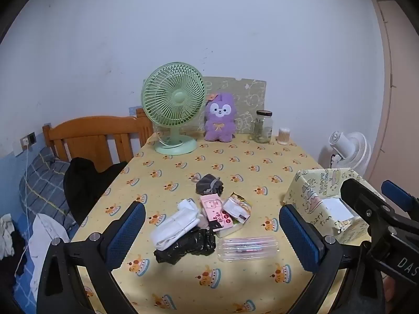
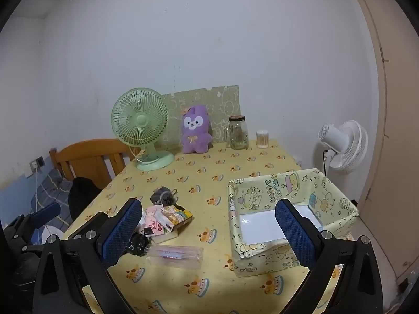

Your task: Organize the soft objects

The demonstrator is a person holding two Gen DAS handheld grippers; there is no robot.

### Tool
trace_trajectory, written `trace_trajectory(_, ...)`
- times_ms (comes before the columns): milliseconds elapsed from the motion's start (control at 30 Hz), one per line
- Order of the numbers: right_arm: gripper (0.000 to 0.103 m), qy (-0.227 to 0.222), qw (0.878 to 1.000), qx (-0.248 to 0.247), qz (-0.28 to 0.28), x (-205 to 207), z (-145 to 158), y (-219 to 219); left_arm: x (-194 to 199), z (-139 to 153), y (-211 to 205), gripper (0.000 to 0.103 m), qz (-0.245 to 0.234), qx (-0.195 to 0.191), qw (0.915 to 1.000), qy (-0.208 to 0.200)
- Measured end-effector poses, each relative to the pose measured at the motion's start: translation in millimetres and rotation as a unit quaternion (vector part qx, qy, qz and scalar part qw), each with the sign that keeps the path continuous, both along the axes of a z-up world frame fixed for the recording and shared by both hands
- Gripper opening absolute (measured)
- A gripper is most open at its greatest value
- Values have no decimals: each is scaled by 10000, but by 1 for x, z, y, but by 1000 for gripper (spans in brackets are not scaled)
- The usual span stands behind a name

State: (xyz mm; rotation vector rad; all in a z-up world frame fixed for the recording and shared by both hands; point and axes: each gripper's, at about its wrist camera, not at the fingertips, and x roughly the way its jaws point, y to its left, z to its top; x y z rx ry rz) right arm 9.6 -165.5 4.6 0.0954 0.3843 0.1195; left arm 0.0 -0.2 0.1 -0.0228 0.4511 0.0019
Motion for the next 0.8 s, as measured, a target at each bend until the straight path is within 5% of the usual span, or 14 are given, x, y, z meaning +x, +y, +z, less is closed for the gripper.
trace_trajectory(800,103,382,9990,-188,-94,20,-8,10,14,-12,-1,102,15,64,9999,133)
